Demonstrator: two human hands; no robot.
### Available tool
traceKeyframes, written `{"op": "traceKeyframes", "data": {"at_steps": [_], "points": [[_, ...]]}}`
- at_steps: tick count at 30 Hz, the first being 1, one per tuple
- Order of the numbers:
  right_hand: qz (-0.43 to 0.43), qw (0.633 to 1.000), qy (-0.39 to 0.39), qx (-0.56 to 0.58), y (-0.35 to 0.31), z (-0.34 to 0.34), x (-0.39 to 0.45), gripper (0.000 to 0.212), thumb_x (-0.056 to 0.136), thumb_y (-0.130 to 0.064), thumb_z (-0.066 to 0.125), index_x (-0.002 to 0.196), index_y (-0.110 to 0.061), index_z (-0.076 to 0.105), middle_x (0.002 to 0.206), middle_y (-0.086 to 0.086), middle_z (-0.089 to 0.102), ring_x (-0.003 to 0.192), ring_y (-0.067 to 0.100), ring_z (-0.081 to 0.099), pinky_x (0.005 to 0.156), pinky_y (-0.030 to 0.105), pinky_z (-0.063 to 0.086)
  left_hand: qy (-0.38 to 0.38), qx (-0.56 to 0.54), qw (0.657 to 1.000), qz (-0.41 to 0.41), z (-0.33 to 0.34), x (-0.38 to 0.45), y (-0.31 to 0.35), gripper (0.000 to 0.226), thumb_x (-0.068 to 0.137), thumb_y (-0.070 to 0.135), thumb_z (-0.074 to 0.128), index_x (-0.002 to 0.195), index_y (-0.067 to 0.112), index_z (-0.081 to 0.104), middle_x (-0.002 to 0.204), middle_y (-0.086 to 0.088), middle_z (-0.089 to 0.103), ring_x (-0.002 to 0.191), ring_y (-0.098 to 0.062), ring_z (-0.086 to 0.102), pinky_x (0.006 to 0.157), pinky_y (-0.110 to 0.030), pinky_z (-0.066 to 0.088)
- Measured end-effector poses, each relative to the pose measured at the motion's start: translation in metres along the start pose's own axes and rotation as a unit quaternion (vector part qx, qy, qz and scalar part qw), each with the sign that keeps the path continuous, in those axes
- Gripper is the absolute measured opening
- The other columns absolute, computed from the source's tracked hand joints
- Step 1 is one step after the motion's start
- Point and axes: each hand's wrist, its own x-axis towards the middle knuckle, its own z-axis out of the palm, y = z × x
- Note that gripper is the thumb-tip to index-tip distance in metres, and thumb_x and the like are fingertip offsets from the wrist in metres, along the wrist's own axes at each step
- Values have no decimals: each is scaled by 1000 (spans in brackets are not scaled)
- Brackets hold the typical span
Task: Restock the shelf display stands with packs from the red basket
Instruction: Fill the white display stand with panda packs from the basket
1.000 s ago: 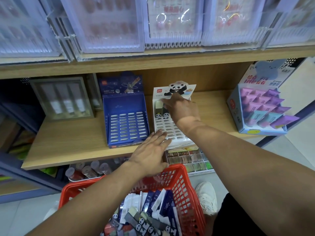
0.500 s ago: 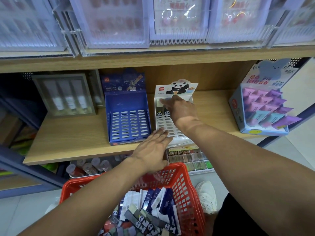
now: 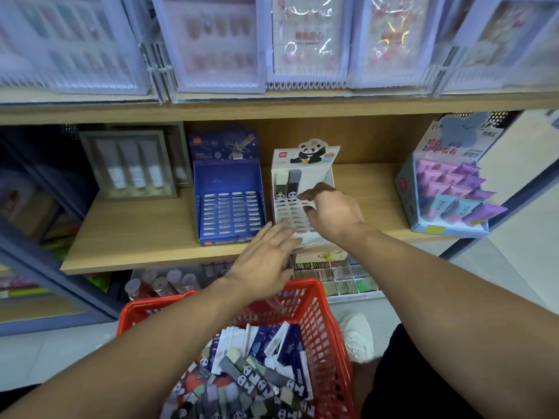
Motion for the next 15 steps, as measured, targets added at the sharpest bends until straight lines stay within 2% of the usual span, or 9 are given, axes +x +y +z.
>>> {"op": "traceKeyframes", "data": {"at_steps": [1, 2, 3, 5, 7, 9, 12, 15], "points": [[-19, 1000, 9, 2, -5, -1, -7, 32, 100, -27, 51, 128, -38, 62, 132, -5, 59, 114, 20, 61, 89, 32, 50, 43, 7, 999, 25, 0, -10, -1, 47, 93, 34, 58, 138, 21, 54, 146, -1, 50, 141, -17, 36, 125, -39, 19], [-42, 999, 16, 3, -12, 2, -14, 29, 99, -28, 51, 124, -38, 64, 129, -6, 62, 111, 19, 62, 86, 31, 50, 79, 10, 996, 41, 1, -21, -4, 31, 94, 33, 56, 121, 20, 64, 126, 1, 62, 123, -16, 50, 114, -41, 37], [-65, 998, 19, 9, -21, 6, -22, 27, 99, -28, 52, 120, -37, 66, 125, -7, 64, 109, 18, 63, 84, 31, 50, 99, 9, 994, 46, 3, -34, -6, 21, 94, 33, 55, 107, 20, 66, 109, 3, 65, 107, -16, 55, 101, -40, 45], [-111, 994, 5, 20, -39, 22, -41, 24, 97, -27, 52, 115, -35, 67, 119, -8, 66, 105, 19, 64, 84, 32, 48, 46, 15, 999, 17, 12, -60, -8, 15, 94, 38, 55, 96, 25, 62, 98, 7, 65, 95, -14, 57, 95, -35, 46], [-153, 987, -38, 4, -54, 50, -64, 23, 97, -27, 50, 112, -33, 67, 114, -6, 65, 99, 21, 65, 80, 34, 50, -78, 3, 996, -48, 29, -84, -14, 14, 93, 37, 56, 96, 26, 63, 98, 8, 67, 94, -14, 61, 90, -32, 45], [-161, 983, -88, 9, -61, 86, -91, 24, 97, -26, 48, 112, -31, 66, 115, -5, 65, 99, 22, 65, 80, 36, 53, -176, -28, 976, -124, 52, -107, -24, 22, 90, 37, 56, 107, 27, 65, 104, 4, 71, 96, -21, 65, 84, -33, 50], [-54, 978, -185, 80, -66, 152, -131, 24, 95, -24, 50, 110, -32, 67, 115, -4, 69, 101, 23, 66, 83, 35, 54, -290, -44, 928, -229, 99, -143, -36, 38, 87, 44, 58, 122, 27, 60, 117, -1, 69, 105, -26, 64, 89, -37, 53], [41, 944, -308, 108, -63, 214, -167, 25, 94, -19, 51, 108, -29, 69, 107, 2, 71, 99, 29, 67, 79, 35, 54, -348, -117, 882, -294, 135, -178, -35, 35, 94, 39, 61, 127, 28, 57, 126, -4, 66, 113, -27, 61, 92, -33, 50]]}}
